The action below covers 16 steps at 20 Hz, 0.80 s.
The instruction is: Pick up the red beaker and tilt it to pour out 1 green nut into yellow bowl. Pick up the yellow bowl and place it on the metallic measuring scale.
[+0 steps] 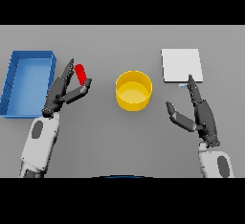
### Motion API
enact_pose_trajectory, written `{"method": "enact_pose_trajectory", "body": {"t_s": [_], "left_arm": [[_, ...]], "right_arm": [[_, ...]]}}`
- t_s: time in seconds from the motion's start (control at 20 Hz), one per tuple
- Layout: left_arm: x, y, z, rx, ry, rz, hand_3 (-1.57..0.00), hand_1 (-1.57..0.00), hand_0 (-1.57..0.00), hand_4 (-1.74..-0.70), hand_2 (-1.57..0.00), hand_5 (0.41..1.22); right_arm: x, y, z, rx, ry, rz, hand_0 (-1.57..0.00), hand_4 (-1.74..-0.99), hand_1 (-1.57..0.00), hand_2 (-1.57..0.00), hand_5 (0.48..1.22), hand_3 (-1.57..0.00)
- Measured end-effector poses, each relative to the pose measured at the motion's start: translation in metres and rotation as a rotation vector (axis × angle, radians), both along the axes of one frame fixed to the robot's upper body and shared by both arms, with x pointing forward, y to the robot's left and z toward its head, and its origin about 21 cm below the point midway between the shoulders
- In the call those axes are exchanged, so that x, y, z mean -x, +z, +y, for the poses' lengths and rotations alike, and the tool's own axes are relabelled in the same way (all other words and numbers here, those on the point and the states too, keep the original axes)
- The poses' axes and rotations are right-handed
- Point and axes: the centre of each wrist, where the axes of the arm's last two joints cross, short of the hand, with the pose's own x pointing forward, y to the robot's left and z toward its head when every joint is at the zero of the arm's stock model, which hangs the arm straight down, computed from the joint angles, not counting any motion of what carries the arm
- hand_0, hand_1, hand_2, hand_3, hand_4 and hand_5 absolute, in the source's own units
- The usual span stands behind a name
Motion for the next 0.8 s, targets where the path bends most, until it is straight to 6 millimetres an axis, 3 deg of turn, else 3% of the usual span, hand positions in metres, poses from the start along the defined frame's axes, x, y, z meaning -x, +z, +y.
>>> {"method": "enact_pose_trajectory", "body": {"t_s": [0.4, 0.7, 0.8], "left_arm": [[-0.03, -0.001, -0.018, -0.059, 0.006, 0.016, 0.0, 0.0, 0.0, -1.21, 0.0, 0.673], [-0.043, -0.011, -0.02, 0.036, 0.026, -0.031, 0.0, 0.0, 0.0, -1.3, -0.01, 0.719], [-0.045, -0.017, -0.023, 0.071, 0.034, -0.023, -0.13, -0.09, -0.08, -1.36, -0.16, 0.761]], "right_arm": [[0.004, 0.001, -0.005, -0.024, -0.005, -0.005, 0.0, -1.24, 0.0, 0.0, 0.639, 0.0], [0.005, 0.003, -0.001, -0.025, -0.001, 0.008, 0.0, -1.246, 0.0, 0.0, 0.646, 0.0], [0.002, 0.003, -0.003, -0.02, -0.015, 0.012, 0.0, -1.242, 0.0, 0.0, 0.645, 0.0]]}}
